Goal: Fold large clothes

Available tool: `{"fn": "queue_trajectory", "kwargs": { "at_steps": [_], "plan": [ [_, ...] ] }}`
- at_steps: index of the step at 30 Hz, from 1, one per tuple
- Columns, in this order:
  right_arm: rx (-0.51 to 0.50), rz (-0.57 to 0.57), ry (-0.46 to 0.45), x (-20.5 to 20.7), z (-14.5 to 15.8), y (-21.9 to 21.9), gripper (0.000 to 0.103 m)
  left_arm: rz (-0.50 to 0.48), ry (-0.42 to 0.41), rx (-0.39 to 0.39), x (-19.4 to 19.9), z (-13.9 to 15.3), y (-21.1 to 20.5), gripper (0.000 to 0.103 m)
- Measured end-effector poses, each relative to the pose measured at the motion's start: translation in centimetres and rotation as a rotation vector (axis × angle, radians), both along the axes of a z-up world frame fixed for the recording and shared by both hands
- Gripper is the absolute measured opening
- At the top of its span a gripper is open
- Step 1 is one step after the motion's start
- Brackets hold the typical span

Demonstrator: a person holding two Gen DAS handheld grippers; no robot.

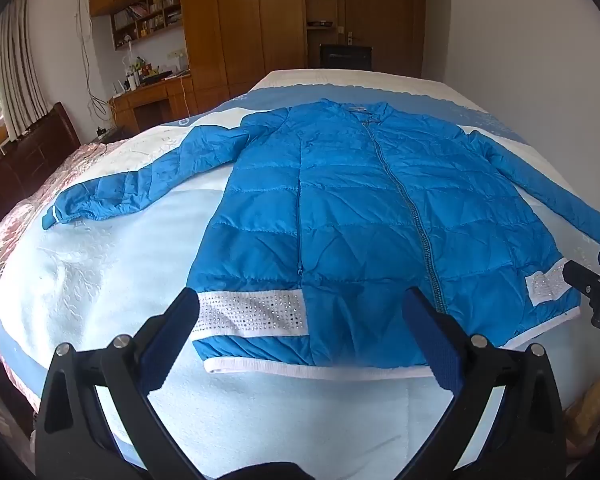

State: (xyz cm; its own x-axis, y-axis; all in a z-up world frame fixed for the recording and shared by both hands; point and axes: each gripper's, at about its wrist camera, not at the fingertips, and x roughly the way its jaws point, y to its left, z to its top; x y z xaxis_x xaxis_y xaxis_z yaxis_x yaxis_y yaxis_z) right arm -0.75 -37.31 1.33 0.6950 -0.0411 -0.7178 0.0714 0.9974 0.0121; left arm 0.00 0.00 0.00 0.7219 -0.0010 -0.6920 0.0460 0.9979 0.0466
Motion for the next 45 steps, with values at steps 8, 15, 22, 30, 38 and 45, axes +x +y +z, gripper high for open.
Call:
{"fn": "queue_trajectory", "kwargs": {
  "at_steps": [8,15,22,30,38,45],
  "plan": [
    [0.000,-0.001,-0.003,0.05,0.00,0.05,0.099,0.006,-0.003,0.000,-0.06,0.07,0.32,0.100],
    [0.004,-0.005,0.005,0.07,-0.05,-0.12,0.099,0.005,0.001,0.009,-0.03,-0.01,-0.04,0.100],
    [0.003,-0.009,0.002,-0.14,0.16,-0.52,0.099,0.003,-0.004,0.020,-0.32,0.02,-0.23,0.100],
    [0.002,-0.009,-0.003,-0.12,0.03,-0.69,0.099,-0.003,-0.006,0.021,-0.33,-0.68,-0.32,0.100],
    [0.002,-0.010,-0.005,-0.26,0.28,-0.57,0.099,-0.006,-0.004,0.026,-0.40,0.09,-0.18,0.100],
    [0.002,-0.010,-0.005,-0.28,0.32,-0.58,0.099,-0.006,-0.002,0.024,-0.24,-0.01,-0.32,0.100]
  ]
}}
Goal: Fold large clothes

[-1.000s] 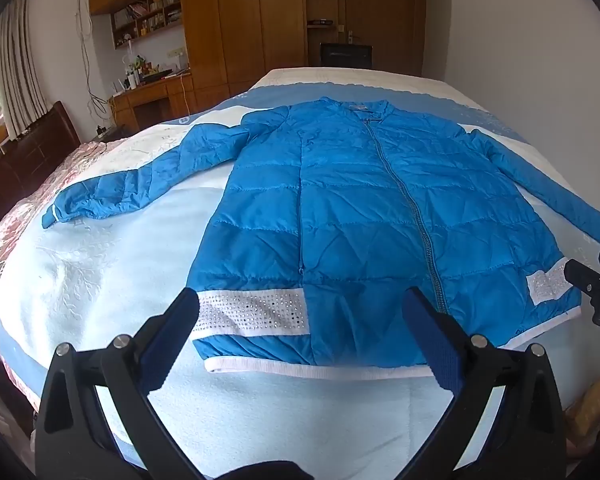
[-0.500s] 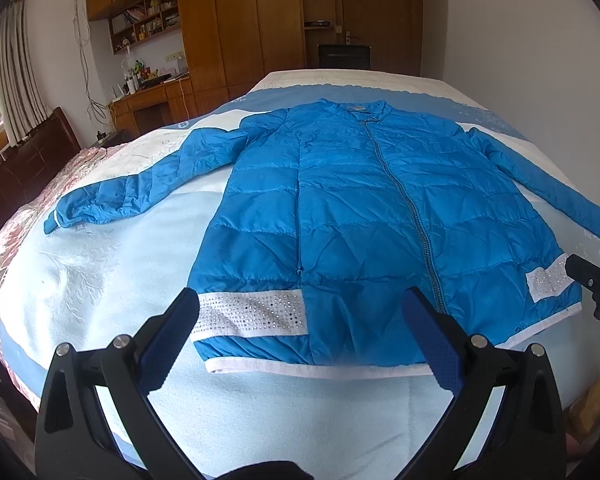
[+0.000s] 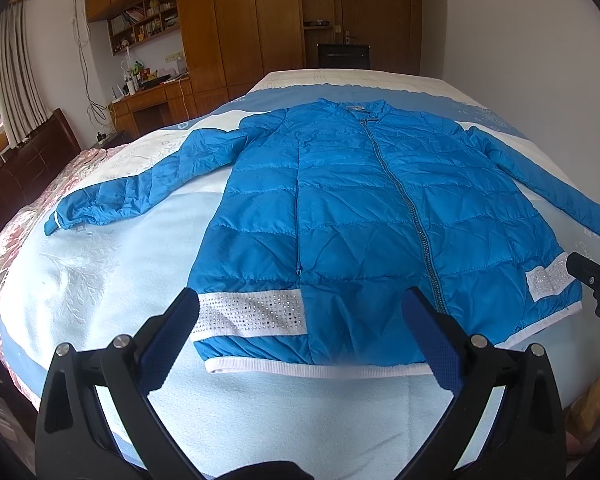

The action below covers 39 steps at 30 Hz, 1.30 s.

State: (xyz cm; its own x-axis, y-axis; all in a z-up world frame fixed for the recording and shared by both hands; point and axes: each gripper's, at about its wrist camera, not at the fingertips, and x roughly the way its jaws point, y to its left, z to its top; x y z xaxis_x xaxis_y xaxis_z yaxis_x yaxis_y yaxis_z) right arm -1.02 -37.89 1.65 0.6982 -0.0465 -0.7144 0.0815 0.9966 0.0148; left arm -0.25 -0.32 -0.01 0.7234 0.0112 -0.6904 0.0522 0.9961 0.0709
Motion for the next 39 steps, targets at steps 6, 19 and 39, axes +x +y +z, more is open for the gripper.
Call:
{"fn": "queue_trajectory", "kwargs": {
  "at_steps": [6,19,39],
  "plan": [
    [0.001,0.000,-0.001,-0.02,0.04,-0.09,0.099,0.000,-0.001,-0.001,0.00,0.04,-0.02,0.100],
    [0.002,0.000,-0.003,-0.04,0.10,-0.16,0.099,0.002,-0.003,0.001,-0.05,0.15,-0.01,0.100],
    [0.001,-0.001,-0.007,-0.07,0.34,-0.31,0.099,0.002,-0.006,0.005,-0.09,0.38,-0.07,0.100]
  ]
}}
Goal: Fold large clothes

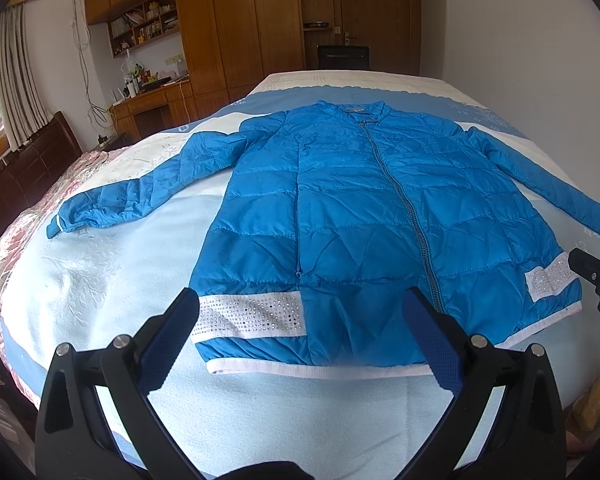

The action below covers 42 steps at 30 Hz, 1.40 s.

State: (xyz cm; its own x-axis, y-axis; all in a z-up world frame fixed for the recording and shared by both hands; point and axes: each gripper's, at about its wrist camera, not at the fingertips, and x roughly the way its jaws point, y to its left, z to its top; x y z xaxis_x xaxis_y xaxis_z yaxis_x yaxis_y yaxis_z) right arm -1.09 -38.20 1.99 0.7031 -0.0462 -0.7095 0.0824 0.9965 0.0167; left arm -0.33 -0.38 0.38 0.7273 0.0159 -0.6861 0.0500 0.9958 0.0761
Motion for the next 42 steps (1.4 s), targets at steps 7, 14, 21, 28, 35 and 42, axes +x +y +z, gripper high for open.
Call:
{"fn": "queue_trajectory", "kwargs": {
  "at_steps": [7,14,21,28,35,42],
  "plan": [
    [0.001,0.001,0.000,0.1,0.1,-0.1,0.099,0.002,0.000,0.003,-0.1,0.1,0.1,0.100],
    [0.002,-0.001,-0.002,0.1,0.1,-0.2,0.099,0.001,0.001,0.004,-0.1,0.0,0.1,0.100],
    [0.022,-0.009,-0.019,0.9,0.1,-1.7,0.099,0.004,0.006,0.037,0.6,-0.1,-0.8,0.100],
    [0.049,-0.043,-0.026,2.0,0.1,-4.5,0.099,-0.040,-0.004,0.066,1.9,0.6,-2.8,0.100],
    [0.060,-0.120,-0.004,4.2,0.7,-11.1,0.099,-0.131,0.030,0.068,5.3,1.3,-6.0,0.100],
    [0.157,-0.286,0.100,6.9,-0.1,-24.0,0.098,-0.215,0.201,-0.028,13.8,0.4,-9.8,0.100]
  ]
}}
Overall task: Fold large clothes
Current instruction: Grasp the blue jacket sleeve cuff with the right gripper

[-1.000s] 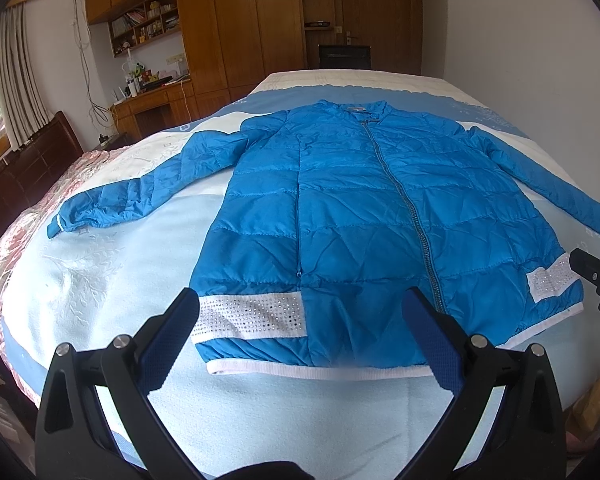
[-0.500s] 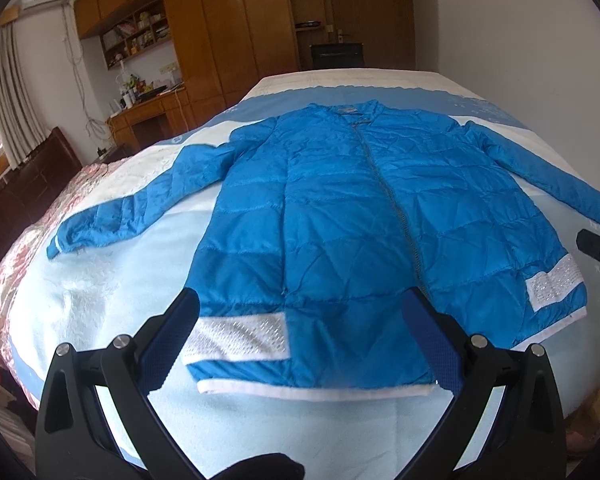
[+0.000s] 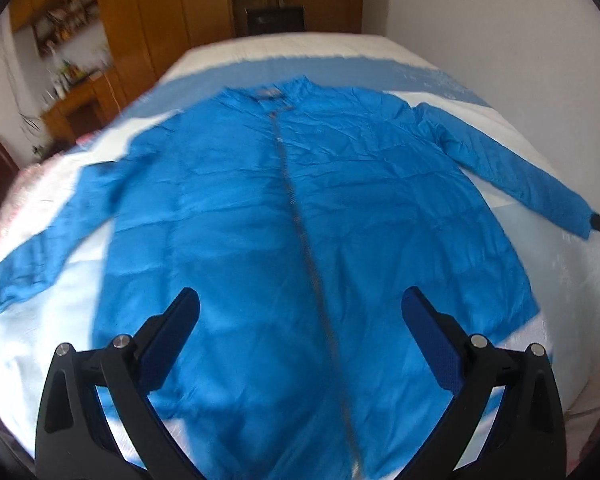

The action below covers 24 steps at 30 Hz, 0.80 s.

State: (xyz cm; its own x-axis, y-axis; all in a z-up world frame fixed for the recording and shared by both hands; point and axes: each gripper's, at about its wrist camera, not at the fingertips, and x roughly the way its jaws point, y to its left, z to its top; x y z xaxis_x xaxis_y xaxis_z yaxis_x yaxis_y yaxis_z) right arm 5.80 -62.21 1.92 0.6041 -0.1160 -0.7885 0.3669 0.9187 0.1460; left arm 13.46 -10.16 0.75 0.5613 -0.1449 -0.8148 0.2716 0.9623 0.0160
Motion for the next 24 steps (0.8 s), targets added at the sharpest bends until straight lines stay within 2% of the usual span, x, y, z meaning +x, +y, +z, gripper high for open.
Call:
{"fn": "queue_trajectory", "kwargs": {
  "at_steps": [4,7,11,13,15,18,20,22,24],
  "plan": [
    [0.073,-0.134,0.083,0.9,-1.7,-8.2,0.096,0.009,0.057,-0.027,5.6,-1.0,-2.4,0.100],
    [0.196,-0.189,0.126,1.4,-3.6,-13.6,0.095,0.009,0.089,-0.016,9.3,-1.6,-4.5,0.099],
    [0.257,-0.247,0.162,2.2,-5.6,-17.5,0.095,0.003,0.158,-0.046,13.5,-2.6,-7.3,0.098],
    [0.296,-0.278,0.173,2.5,-6.7,-19.1,0.095,-0.001,0.183,-0.056,15.1,-3.2,-8.2,0.093],
    [0.345,-0.283,0.170,2.8,-7.4,-20.0,0.095,-0.004,0.201,-0.059,16.8,-3.8,-9.2,0.083],
    [0.402,-0.276,0.167,3.5,-8.7,-21.1,0.095,-0.016,0.233,-0.068,18.9,-4.8,-10.5,0.082],
    [0.393,-0.263,0.157,3.8,-8.5,-21.4,0.089,-0.021,0.242,-0.075,19.9,-5.5,-11.1,0.081],
    [0.395,-0.231,0.159,4.7,-8.6,-21.2,0.072,-0.018,0.259,-0.096,20.9,-6.3,-11.4,0.080],
    [0.391,-0.216,0.176,5.2,-8.7,-20.7,0.050,-0.007,0.274,-0.120,21.7,-7.2,-11.4,0.079]
  ]
}}
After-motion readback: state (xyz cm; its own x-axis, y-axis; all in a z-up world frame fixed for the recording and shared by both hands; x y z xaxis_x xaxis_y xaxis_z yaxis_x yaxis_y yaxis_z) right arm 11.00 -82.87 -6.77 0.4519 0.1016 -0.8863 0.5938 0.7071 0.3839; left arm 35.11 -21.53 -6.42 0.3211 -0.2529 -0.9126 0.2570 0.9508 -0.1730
